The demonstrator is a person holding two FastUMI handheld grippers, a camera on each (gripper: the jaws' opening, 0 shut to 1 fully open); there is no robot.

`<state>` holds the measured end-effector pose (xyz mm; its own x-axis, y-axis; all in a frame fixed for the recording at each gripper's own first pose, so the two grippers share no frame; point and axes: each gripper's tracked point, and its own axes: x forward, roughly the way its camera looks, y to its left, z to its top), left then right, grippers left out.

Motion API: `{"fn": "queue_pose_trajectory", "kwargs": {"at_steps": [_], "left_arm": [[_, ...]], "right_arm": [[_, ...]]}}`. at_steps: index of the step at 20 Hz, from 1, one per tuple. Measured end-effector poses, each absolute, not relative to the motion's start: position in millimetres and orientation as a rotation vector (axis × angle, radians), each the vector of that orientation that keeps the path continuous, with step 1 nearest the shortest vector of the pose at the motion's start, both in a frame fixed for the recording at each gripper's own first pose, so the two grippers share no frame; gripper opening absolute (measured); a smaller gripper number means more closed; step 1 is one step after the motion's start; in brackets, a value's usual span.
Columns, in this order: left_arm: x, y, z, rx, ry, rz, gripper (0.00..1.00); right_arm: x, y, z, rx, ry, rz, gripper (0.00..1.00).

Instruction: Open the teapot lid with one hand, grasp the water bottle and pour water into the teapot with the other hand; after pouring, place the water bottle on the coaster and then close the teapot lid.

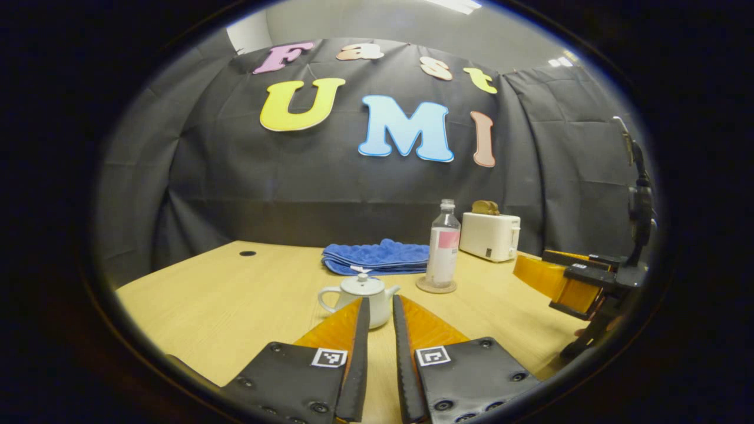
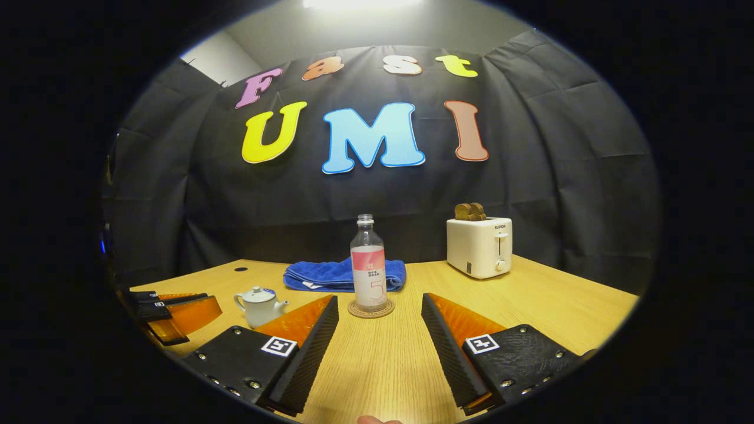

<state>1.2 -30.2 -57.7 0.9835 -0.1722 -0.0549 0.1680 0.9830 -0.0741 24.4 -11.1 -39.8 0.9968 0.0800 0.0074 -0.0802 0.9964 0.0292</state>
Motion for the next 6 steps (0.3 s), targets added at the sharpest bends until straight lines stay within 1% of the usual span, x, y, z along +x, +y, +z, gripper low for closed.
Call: {"fn": "queue_pose_trajectory", "kwargs": {"at_steps": [3, 4, 5, 6], "left_arm": [[-1.8, -31.1, -55.3, -0.047, 0.04, -0.157, 0.34], [-2.0, -31.5, -55.1, -0.038, 0.037, -0.155, 0.29], [-2.4, -31.0, -54.3, -0.03, 0.031, -0.15, 0.29], [-2.8, -31.8, -53.3, -0.022, 0.025, -0.147, 0.34]], "right_arm": [[20.3, -6.6, -44.8, 0.009, -0.005, 0.082, 0.89], [20.8, -5.7, -46.7, 0.0, -0.002, 0.082, 0.89], [21.2, -4.6, -48.8, -0.004, 0.001, 0.083, 0.89], [21.1, -3.1, -50.2, -0.003, 0.005, 0.085, 0.89]]}}
